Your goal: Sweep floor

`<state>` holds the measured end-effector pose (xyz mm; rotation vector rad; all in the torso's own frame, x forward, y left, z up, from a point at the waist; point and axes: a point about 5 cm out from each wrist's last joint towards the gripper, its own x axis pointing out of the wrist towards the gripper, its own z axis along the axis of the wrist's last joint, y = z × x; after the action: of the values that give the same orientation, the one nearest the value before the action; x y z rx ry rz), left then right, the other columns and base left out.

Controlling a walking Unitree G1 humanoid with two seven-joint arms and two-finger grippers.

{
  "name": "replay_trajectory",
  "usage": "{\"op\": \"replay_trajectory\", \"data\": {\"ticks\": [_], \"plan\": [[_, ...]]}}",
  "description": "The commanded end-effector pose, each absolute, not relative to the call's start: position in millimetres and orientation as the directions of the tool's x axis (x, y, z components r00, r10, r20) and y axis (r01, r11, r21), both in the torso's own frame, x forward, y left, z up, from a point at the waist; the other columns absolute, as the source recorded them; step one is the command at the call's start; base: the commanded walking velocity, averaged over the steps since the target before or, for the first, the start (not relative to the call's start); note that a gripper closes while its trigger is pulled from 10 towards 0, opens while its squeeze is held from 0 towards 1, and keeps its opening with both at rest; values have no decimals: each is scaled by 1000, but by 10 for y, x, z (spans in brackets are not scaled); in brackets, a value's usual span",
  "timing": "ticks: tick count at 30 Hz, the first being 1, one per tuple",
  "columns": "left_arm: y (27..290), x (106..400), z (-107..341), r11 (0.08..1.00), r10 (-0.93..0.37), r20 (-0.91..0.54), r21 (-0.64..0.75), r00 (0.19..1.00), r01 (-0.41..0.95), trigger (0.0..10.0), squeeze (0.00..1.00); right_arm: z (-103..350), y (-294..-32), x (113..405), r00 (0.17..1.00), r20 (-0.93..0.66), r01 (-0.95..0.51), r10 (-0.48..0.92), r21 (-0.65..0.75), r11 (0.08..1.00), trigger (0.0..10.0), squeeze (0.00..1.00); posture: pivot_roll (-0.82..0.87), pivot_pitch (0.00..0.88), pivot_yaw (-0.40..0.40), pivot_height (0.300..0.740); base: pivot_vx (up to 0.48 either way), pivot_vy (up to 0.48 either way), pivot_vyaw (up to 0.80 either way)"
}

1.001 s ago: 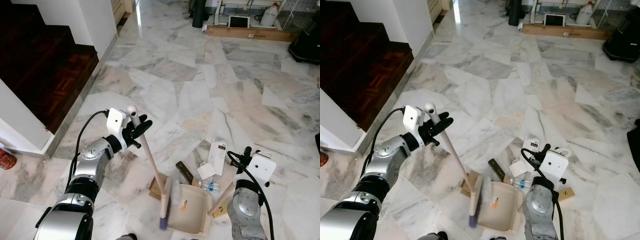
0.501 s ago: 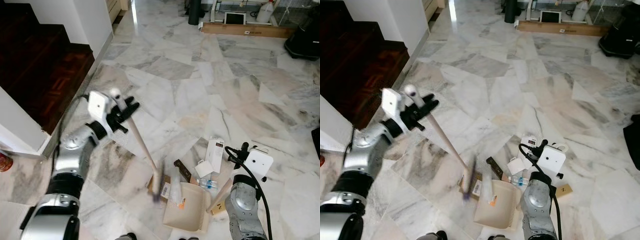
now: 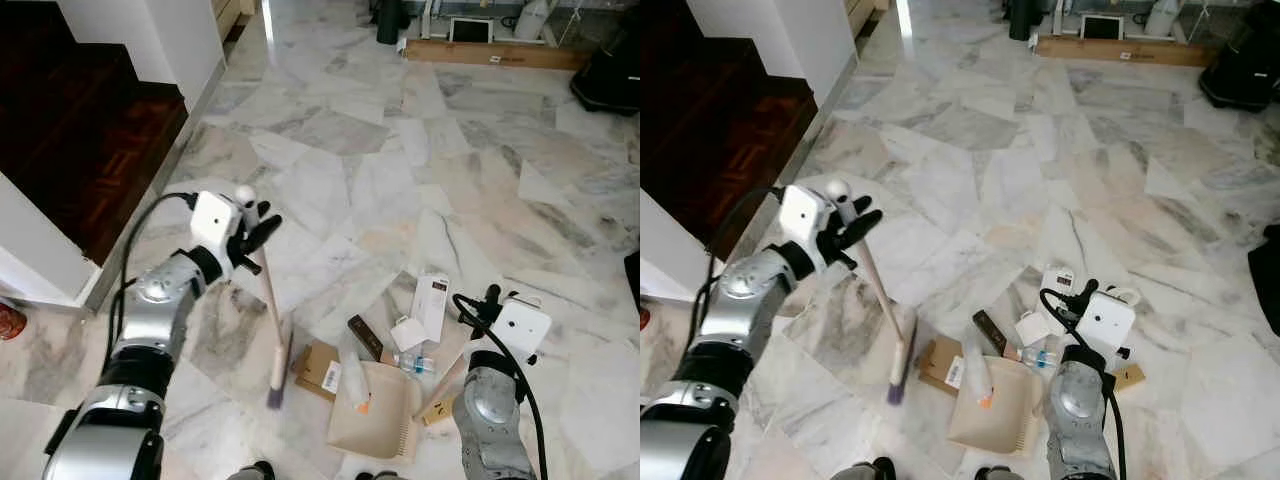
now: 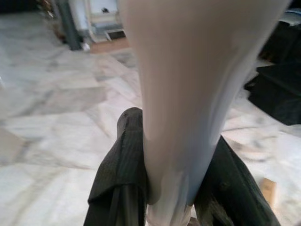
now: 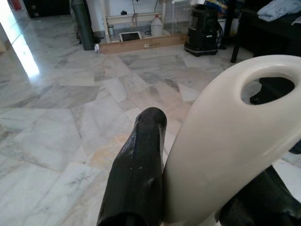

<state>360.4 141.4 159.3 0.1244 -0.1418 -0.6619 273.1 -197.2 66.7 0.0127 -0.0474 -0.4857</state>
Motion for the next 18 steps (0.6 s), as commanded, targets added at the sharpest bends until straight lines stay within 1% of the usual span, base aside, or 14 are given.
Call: {"op": "replay_trajectory", "data": {"ticks": [1, 6, 10, 16, 18], "plan": [[1345, 3619, 1651, 764, -642, 115, 178, 758, 621, 10000, 0, 576, -2035, 2656, 875, -7, 485, -485, -1, 875, 10000, 0, -24, 219, 37, 740, 0, 0, 0], [1203, 3611, 1629, 737, -675, 133, 97, 725, 669, 10000, 0, 586, -2027, 2668, 878, -7, 479, -479, -1, 878, 10000, 0, -24, 221, 38, 740, 0, 0, 0], [1197, 3612, 1646, 730, -680, 145, 52, 718, 681, 10000, 0, 589, -2007, 2691, 882, -11, 471, -471, 6, 882, 10000, 0, -20, 207, 43, 740, 0, 0, 0], [1221, 3604, 1660, 710, -701, 135, 40, 700, 703, 10000, 0, 607, -1983, 2729, 886, -11, 463, -463, 20, 886, 10000, 0, -19, 182, 51, 740, 0, 0, 0], [1220, 3591, 1698, 689, -720, 140, 23, 680, 724, 10000, 0, 637, -1994, 2771, 883, -1, 468, -469, 36, 883, 10000, 0, -12, 160, 58, 740, 0, 0, 0]]}}
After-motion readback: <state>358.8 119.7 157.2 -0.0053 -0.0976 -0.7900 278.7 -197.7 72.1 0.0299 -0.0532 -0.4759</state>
